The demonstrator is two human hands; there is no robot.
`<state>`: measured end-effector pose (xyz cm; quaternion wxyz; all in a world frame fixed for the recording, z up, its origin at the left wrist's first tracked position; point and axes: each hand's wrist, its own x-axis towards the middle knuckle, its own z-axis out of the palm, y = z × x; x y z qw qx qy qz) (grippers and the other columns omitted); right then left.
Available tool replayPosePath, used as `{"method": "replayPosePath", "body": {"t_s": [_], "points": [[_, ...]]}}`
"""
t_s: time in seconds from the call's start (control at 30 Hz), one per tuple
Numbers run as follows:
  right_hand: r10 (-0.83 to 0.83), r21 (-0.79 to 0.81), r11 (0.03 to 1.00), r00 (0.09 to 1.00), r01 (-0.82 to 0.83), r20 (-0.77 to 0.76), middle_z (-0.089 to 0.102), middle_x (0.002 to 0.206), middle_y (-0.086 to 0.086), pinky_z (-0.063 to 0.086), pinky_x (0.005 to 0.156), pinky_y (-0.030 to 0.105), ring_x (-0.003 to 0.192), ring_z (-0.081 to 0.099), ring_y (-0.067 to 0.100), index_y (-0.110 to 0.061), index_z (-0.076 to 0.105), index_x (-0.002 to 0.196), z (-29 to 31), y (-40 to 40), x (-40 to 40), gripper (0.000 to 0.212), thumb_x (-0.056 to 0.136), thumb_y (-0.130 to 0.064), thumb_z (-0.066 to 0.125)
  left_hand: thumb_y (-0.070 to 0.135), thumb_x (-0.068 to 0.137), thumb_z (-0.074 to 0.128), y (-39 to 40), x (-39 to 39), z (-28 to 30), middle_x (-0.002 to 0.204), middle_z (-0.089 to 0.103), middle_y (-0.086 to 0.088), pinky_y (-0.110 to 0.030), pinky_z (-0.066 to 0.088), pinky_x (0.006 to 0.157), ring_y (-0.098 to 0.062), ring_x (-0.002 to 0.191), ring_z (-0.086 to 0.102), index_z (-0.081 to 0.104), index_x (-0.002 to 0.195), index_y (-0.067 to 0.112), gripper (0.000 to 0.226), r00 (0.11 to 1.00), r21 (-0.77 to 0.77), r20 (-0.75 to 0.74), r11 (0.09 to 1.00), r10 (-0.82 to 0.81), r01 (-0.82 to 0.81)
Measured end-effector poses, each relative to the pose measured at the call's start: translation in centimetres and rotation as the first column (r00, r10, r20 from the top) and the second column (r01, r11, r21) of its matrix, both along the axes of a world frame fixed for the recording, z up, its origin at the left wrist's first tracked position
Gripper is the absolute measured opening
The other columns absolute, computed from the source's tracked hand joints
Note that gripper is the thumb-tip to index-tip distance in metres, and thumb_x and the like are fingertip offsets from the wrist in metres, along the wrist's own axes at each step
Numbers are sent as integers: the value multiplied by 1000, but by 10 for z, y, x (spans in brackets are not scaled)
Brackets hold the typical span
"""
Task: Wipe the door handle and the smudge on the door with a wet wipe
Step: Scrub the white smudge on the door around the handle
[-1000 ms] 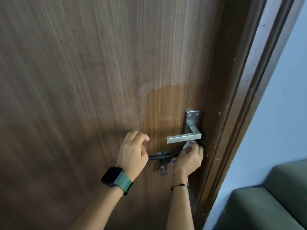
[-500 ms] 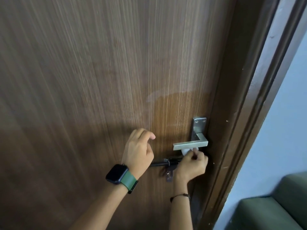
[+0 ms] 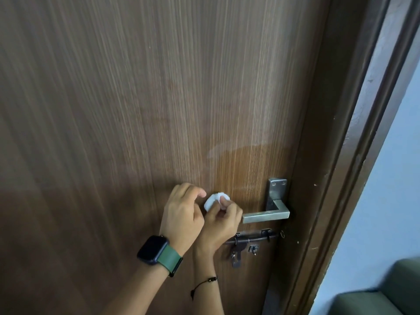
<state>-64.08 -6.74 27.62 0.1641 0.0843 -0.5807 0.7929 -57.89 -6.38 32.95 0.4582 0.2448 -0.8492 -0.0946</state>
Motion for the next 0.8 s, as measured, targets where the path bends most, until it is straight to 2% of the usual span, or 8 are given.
{"method": "replayPosePath", "body": {"t_s": [0.13, 0.23, 0.4, 0.43, 0.5, 0.57, 0.67, 0.8], "points": [[-3, 42, 999, 987, 10, -163, 61, 87, 12, 51, 69, 23, 79, 61, 18, 0, 67, 83, 31, 9, -22, 9, 78, 8, 65, -19, 61, 44, -3, 4, 4, 80, 64, -11, -24, 44, 68, -27, 77, 59, 64, 81, 2, 35, 999, -14, -34, 1000, 2, -2], [-8, 131, 989, 926, 62, -378, 61, 87, 14, 46, 69, 12, 78, 60, 19, 1, 67, 84, 49, 17, -41, 8, 80, 6, 63, -23, 60, 46, -2, 3, 3, 82, 64, -10, -24, 43, 70, -26, 78, 59, 64, 82, 1, 38, 999, -1, -43, 1000, -5, 5], [79, 365, 876, 652, 316, -754, 64, 83, 15, 44, 60, 27, 68, 54, 26, 1, 65, 76, 64, 32, -67, 16, 80, 7, 51, -26, 58, 47, 3, -5, -1, 80, 64, -10, -26, 46, 68, -26, 76, 59, 64, 79, 1, 38, 999, 9, -43, 999, -34, 34], [73, 381, 849, 633, 366, -770, 64, 82, 16, 43, 59, 30, 67, 54, 28, 0, 65, 76, 63, 41, -80, 17, 79, 6, 49, -27, 58, 48, 3, -5, -2, 80, 64, -9, -25, 44, 68, -26, 76, 59, 64, 79, 1, 38, 998, 11, -42, 999, -42, 42], [-9, 384, 838, 713, 388, -701, 64, 83, 16, 43, 63, 32, 70, 58, 32, 0, 66, 76, 64, 63, -109, 20, 77, -1, 46, -27, 58, 48, 2, -5, -4, 80, 64, -9, -25, 43, 68, -26, 75, 59, 64, 79, 1, 38, 998, 19, -39, 999, -48, 48], [-88, 382, 830, 771, 407, -630, 66, 86, 18, 49, 60, 31, 72, 63, 35, 2, 66, 77, 66, 78, -129, 24, 78, -5, 43, -27, 59, 49, 2, -6, -4, 79, 64, -8, -27, 46, 67, -25, 75, 59, 64, 79, 1, 38, 998, 35, -39, 998, -44, 46], [-100, 412, 796, 768, 444, -633, 68, 89, 19, 53, 57, 32, 74, 67, 34, 4, 67, 80, 67, 81, -131, 26, 78, -5, 43, -27, 58, 49, 2, -8, -6, 79, 64, -9, -32, 50, 63, -26, 74, 59, 64, 78, 1, 38, 998, 44, -35, 998, -46, 48], [-175, 380, 821, 821, 426, -543, 68, 96, 23, 55, 68, 38, 85, 65, 36, 7, 68, 86, 63, 73, -128, 16, 78, 12, 55, -26, 56, 50, 0, -9, -7, 79, 64, -8, -26, 43, 67, -24, 73, 59, 64, 78, 2, 38, 998, 40, -27, 998, -54, 55]]}}
